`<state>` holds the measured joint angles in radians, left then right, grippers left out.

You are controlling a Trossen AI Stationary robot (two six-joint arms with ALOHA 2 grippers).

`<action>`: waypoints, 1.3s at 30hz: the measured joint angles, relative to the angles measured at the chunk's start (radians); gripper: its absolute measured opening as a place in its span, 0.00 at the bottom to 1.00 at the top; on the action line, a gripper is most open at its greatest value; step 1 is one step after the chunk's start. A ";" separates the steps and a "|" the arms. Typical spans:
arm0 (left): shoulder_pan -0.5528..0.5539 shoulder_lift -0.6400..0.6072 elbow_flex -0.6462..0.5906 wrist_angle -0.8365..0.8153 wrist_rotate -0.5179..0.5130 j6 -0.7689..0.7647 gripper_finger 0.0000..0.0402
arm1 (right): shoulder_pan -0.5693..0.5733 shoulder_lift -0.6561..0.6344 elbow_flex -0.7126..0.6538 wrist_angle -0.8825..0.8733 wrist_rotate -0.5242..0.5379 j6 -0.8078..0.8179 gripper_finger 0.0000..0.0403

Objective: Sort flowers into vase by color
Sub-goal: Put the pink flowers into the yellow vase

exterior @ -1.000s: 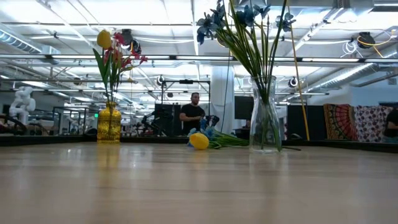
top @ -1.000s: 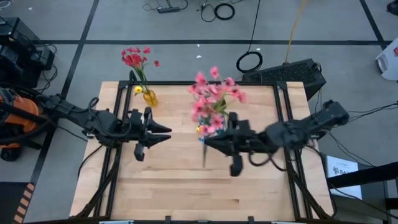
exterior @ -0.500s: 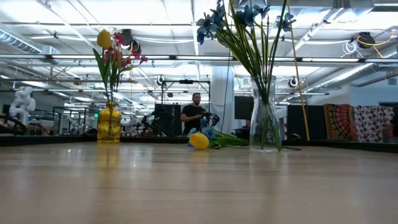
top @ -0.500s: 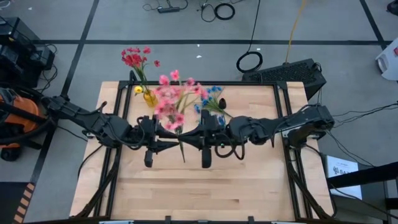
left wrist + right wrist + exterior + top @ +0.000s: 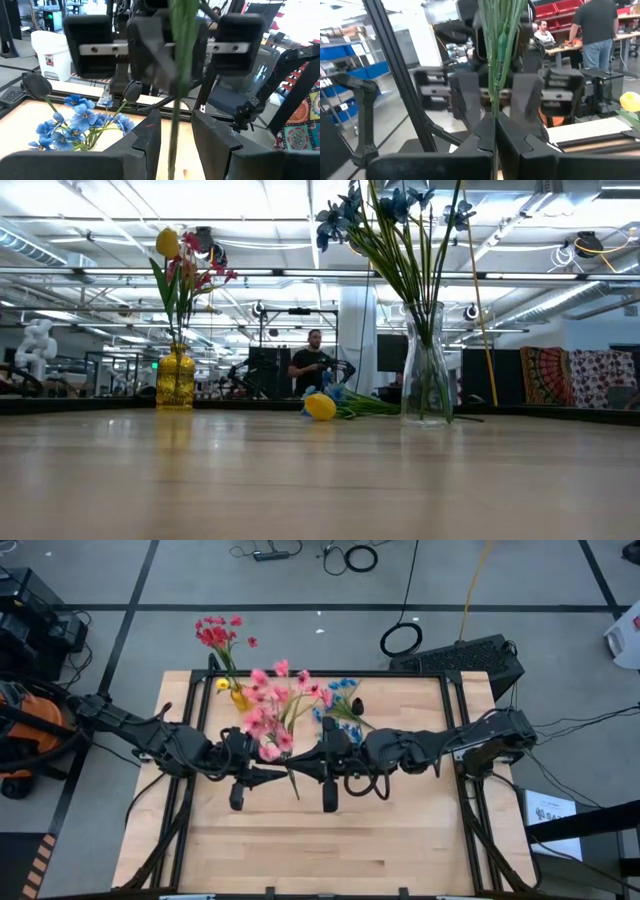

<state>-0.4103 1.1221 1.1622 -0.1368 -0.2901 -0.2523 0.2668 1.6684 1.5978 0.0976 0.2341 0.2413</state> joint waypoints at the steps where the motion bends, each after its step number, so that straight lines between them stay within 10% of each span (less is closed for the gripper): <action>1: 0.000 0.000 0.000 0.001 0.000 -0.002 0.29 | 0.000 0.000 0.000 -0.011 0.001 0.000 0.00; 25: 0.003 0.048 0.000 0.057 -0.038 -0.030 0.29 | -0.004 0.001 0.000 -0.001 0.001 -0.003 0.00; 39: 0.003 0.048 0.000 0.020 -0.041 -0.030 0.02 | -0.004 0.000 0.000 -0.039 0.000 0.005 0.01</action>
<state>-0.4072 1.1706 1.1618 -0.1166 -0.3310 -0.2821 0.2630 1.6688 1.5974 0.0590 0.2340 0.2467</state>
